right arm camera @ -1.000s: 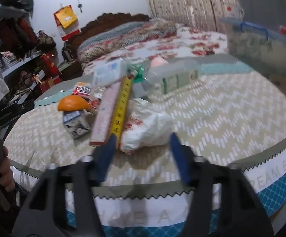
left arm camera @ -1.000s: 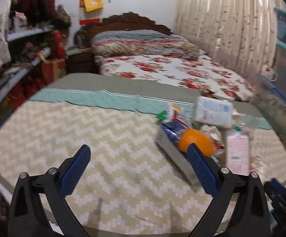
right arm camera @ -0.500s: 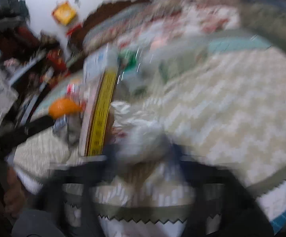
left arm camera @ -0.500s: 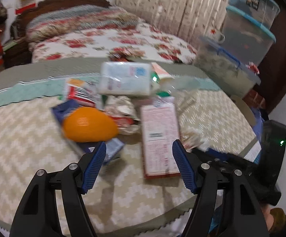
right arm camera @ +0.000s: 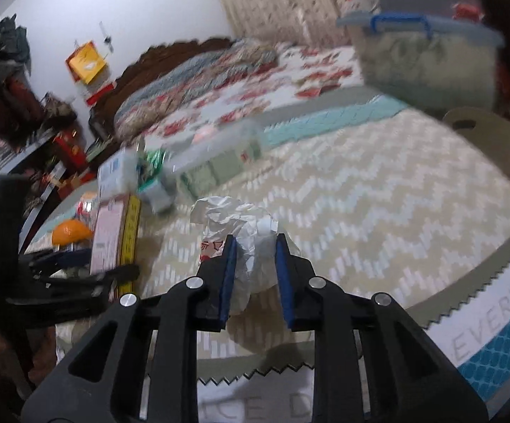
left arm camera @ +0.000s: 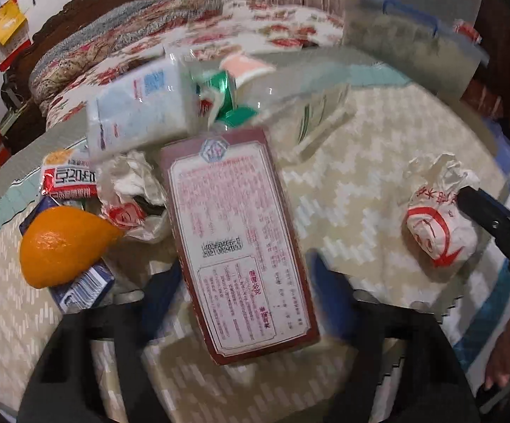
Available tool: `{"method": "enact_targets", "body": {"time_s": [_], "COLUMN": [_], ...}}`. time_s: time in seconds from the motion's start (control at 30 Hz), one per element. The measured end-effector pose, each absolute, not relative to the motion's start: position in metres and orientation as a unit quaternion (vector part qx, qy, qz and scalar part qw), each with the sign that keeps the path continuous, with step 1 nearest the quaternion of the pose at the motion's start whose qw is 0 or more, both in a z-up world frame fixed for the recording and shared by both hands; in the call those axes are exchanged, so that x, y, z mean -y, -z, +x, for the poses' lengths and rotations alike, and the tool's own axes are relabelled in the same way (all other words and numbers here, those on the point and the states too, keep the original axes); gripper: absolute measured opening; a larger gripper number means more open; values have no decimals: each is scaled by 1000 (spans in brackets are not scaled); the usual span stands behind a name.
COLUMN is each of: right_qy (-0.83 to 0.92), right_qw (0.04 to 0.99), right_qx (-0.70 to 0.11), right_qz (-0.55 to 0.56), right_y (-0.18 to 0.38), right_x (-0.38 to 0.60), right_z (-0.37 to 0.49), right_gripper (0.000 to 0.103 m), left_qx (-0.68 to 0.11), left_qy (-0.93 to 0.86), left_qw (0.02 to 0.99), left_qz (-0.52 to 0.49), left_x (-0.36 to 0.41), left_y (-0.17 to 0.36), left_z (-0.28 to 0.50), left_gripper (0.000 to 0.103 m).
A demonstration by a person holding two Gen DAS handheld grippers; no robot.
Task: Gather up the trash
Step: 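Carry both items to the beige wastebasket and open both tools to drop them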
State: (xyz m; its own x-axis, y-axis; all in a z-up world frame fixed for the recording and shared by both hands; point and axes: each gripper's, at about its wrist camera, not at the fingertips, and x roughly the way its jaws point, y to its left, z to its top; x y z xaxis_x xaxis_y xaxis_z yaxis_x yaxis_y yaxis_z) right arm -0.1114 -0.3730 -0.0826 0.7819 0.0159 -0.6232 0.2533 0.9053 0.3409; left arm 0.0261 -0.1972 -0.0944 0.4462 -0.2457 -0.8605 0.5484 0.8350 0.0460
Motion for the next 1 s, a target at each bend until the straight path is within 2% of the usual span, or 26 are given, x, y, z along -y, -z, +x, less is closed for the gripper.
{"method": "enact_targets", "body": {"time_s": [0.07, 0.13, 0.17, 0.27, 0.4, 0.67, 0.83, 1.0], "right_qy": [46, 29, 28, 17, -13, 95, 184, 237], "right_qw": [916, 914, 918, 922, 910, 914, 891, 866], "right_qx": [-333, -336, -325, -334, -353, -293, -267, -270], "right_qz": [219, 226, 225, 197, 219, 265, 317, 347], "right_y": [92, 96, 96, 99, 111, 101, 97, 95], "right_x": [374, 378, 379, 373, 379, 467, 568, 656], "right_z": [-111, -113, -116, -112, -109, -155, -189, -197], "right_gripper": [35, 83, 84, 74, 22, 21, 22, 22], "left_qx": [-476, -455, -442, -417, -404, -423, -424, -465], "left_qy": [242, 253, 261, 307, 354, 475, 556, 582], "left_qw": [835, 843, 847, 844, 828, 753, 689, 641], "left_qz": [135, 134, 137, 142, 158, 169, 187, 186], "left_x": [189, 189, 191, 205, 235, 334, 449, 571], "left_y": [91, 79, 72, 53, 44, 29, 23, 37], "left_z": [27, 19, 14, -1, -8, -18, -14, 5], "left_gripper": [60, 60, 60, 60, 60, 60, 61, 61]}}
